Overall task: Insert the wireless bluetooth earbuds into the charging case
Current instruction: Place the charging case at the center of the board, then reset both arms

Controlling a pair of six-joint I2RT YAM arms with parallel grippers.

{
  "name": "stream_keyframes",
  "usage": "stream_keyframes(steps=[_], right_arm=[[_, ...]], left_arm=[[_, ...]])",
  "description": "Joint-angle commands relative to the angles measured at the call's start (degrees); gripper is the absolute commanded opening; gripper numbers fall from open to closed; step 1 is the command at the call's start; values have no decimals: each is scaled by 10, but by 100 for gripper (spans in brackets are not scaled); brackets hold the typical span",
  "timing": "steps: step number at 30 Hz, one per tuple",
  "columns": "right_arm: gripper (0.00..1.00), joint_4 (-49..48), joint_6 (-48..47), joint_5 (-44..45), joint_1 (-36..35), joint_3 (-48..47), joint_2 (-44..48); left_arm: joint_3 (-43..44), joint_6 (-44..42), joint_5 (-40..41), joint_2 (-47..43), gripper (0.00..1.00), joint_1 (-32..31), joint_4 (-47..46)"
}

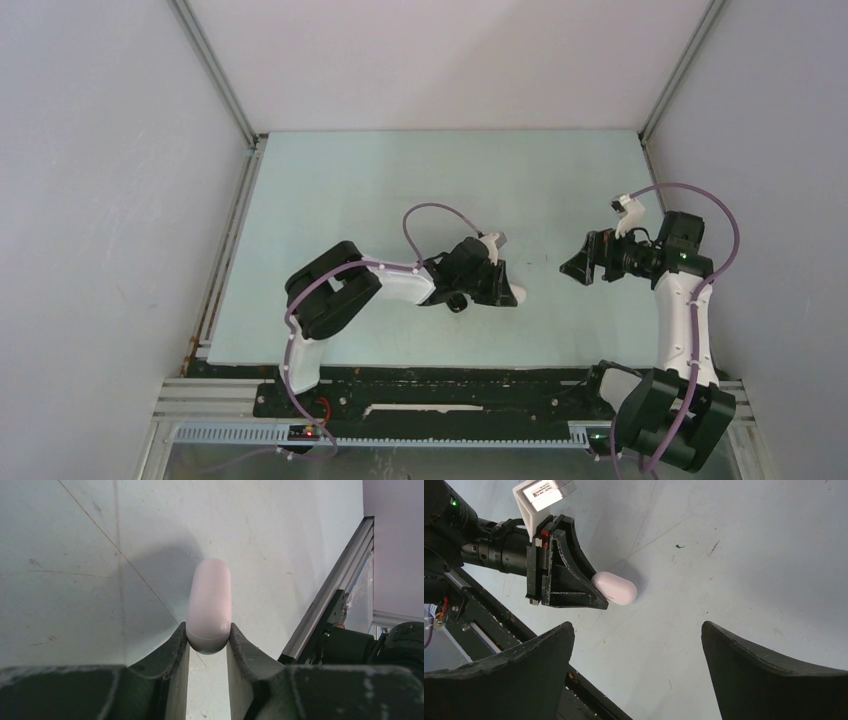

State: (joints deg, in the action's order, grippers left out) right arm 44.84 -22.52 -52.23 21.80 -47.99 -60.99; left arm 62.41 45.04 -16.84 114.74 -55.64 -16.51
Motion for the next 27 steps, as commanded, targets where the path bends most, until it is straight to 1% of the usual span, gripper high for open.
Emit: stream_keyframes(steps=[1, 5, 8, 9, 10, 13, 15, 17, 20, 22, 25, 27], right_arm=[[100, -14, -2, 0, -7, 3, 0], [100, -16, -7, 6, -19, 3, 0], [100, -17, -8, 15, -32, 3, 2], [100, -19, -8, 20, -37, 3, 3], [100, -19, -8, 24, -42, 3, 4], [100, -20, -9, 38, -57, 3, 5], [100, -22, -8, 48, -66, 3, 4], [100, -26, -7, 56, -76, 3, 3], [100, -33, -3, 75, -95, 3, 0], [100, -41, 5, 82, -107, 3, 3], [100, -78, 52, 102, -116, 3, 26], [100, -106, 78, 124, -117, 5, 52]], left_arm=[[-10, 5, -5, -18, 20, 4, 0], [-18, -10, 7, -34, 25, 10, 35], [-26, -31, 35, -58, 30, 14, 78], [-22, -43, 56, -66, 31, 15, 110], [-13, -67, 83, -77, 33, 15, 161], [8, -125, 172, -118, 42, 15, 281], [16, -158, 217, -142, 51, 15, 332], [28, -188, 237, -158, 57, 16, 368], [58, -230, 265, -168, 60, 17, 428], [77, -255, 299, -179, 60, 18, 466], [96, -287, 353, -206, 61, 26, 504], [97, -301, 385, -231, 61, 39, 512]])
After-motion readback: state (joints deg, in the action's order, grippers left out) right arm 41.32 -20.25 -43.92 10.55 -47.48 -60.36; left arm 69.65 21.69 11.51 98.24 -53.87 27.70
